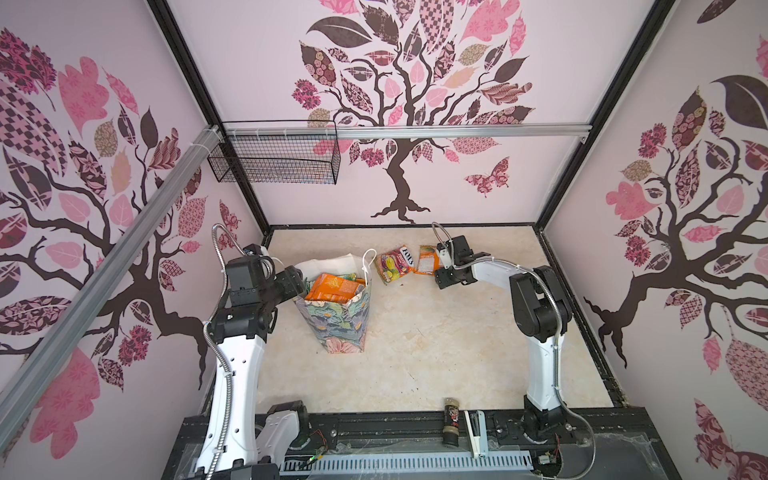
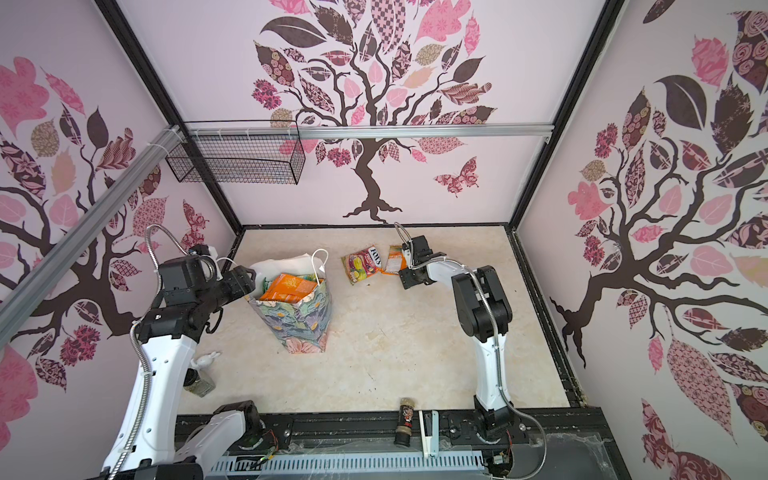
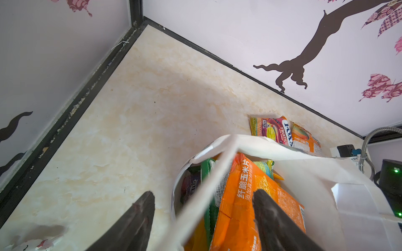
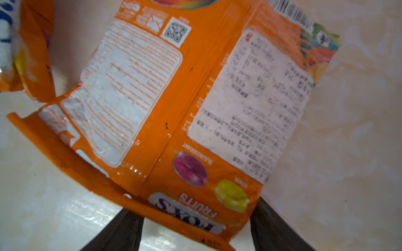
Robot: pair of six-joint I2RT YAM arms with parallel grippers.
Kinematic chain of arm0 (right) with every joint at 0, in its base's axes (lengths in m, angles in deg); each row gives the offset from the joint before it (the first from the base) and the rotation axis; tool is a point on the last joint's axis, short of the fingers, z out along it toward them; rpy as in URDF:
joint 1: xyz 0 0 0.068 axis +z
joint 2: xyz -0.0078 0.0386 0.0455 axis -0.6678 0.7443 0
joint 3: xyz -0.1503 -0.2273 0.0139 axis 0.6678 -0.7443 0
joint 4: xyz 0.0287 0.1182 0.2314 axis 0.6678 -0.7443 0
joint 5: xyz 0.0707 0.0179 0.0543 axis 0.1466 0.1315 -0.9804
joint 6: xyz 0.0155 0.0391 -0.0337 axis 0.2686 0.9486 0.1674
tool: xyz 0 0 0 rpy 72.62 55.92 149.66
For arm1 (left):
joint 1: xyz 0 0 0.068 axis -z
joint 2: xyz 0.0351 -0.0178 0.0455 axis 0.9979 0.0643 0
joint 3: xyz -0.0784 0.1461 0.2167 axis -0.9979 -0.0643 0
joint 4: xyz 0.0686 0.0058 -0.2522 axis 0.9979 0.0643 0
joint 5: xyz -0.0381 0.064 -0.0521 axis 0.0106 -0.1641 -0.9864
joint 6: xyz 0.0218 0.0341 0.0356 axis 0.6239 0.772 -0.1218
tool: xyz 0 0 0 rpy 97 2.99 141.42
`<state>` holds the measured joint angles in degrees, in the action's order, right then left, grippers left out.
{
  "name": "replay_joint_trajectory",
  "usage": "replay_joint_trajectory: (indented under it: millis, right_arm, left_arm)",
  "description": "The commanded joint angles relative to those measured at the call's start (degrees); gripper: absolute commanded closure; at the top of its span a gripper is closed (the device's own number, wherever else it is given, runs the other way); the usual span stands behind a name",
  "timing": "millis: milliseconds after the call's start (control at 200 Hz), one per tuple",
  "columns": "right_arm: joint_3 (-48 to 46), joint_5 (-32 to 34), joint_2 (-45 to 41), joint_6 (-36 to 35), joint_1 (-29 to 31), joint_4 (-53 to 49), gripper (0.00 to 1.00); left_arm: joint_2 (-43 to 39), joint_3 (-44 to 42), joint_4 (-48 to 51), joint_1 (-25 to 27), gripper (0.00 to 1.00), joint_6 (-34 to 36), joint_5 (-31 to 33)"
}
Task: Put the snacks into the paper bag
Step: 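Lower the right gripper onto the orange Fox's fruit bag and close on it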
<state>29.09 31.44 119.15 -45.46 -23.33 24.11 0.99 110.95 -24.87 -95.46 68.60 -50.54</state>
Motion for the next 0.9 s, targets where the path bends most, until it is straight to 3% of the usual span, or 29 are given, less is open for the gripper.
replay_joint_trajectory:
  millis: [0, 440, 650, 775, 895]
  right_arm:
    - [2.3, -0.72, 2.07, -0.62, -0.29, -2.58, 0.26]
    - [2.84, -0.54, 2.68, -0.4, -0.24, -4.36, 0.66]
    - [1.67, -0.81, 0.49, 0.6, -0.28, -3.89, 0.91]
    - [0.37, -1.23, -1.94, 1.47, -0.29, -3.23, 1.0]
    - [-0.99, -1.25, -4.26, 2.66, -0.28, -2.49, 1.0]
  left_arm:
    - [-0.59, -1.76, -1.89, -0.41, 0.25, 0.08, -0.74]
    - [-0.77, -1.73, -2.03, -0.47, 0.25, 0.18, -0.78]
    - [-0.98, -1.99, -2.14, -0.77, 0.25, 0.2, -0.76]
    - [-1.13, -2.07, -2.19, -0.87, 0.25, 0.18, -0.76]
    - [-1.07, -2.01, -2.21, -0.88, 0.25, 0.18, -0.67]
